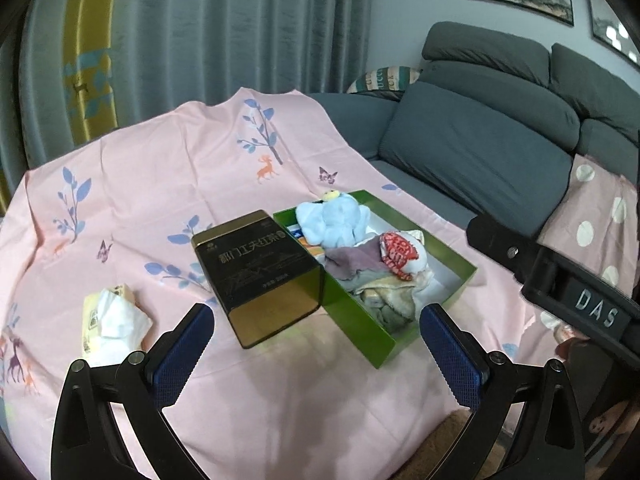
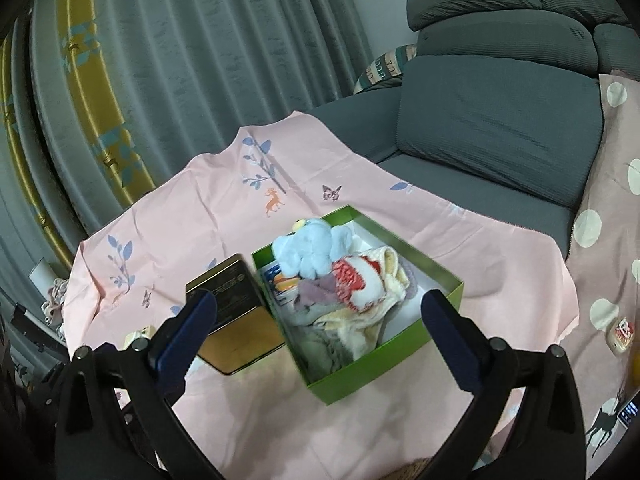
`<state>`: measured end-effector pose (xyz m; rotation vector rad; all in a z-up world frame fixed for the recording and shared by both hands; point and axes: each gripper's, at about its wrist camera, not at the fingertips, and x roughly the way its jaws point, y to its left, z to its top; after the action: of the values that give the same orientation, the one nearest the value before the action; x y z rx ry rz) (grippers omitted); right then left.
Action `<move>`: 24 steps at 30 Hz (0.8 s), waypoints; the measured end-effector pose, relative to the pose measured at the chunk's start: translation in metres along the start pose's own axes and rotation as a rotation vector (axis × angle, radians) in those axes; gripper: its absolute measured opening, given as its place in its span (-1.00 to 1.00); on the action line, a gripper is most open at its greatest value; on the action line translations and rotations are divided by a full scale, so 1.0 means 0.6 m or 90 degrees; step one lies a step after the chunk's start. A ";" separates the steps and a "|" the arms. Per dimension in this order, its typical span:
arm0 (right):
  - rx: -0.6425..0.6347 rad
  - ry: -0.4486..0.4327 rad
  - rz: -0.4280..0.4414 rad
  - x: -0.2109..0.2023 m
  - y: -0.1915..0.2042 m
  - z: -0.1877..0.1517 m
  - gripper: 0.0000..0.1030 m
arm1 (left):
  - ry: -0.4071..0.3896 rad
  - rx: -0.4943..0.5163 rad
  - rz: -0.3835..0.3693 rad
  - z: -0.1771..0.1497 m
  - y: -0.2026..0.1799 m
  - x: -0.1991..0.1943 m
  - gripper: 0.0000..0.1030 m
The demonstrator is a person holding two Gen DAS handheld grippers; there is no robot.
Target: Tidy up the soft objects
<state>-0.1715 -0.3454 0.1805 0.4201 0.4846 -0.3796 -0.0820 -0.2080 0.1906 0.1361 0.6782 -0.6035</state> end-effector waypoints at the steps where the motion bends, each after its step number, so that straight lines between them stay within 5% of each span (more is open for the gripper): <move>1: 0.000 0.002 0.000 -0.002 0.003 -0.003 0.98 | 0.001 -0.002 -0.002 -0.001 0.002 -0.004 0.99; 24: -0.038 0.030 -0.018 -0.037 0.044 -0.038 0.98 | 0.043 -0.024 -0.026 -0.031 0.012 -0.022 0.99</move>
<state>-0.1865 -0.3070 0.1816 0.3661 0.5464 -0.3819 -0.0961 -0.1900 0.1841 0.1076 0.7585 -0.6264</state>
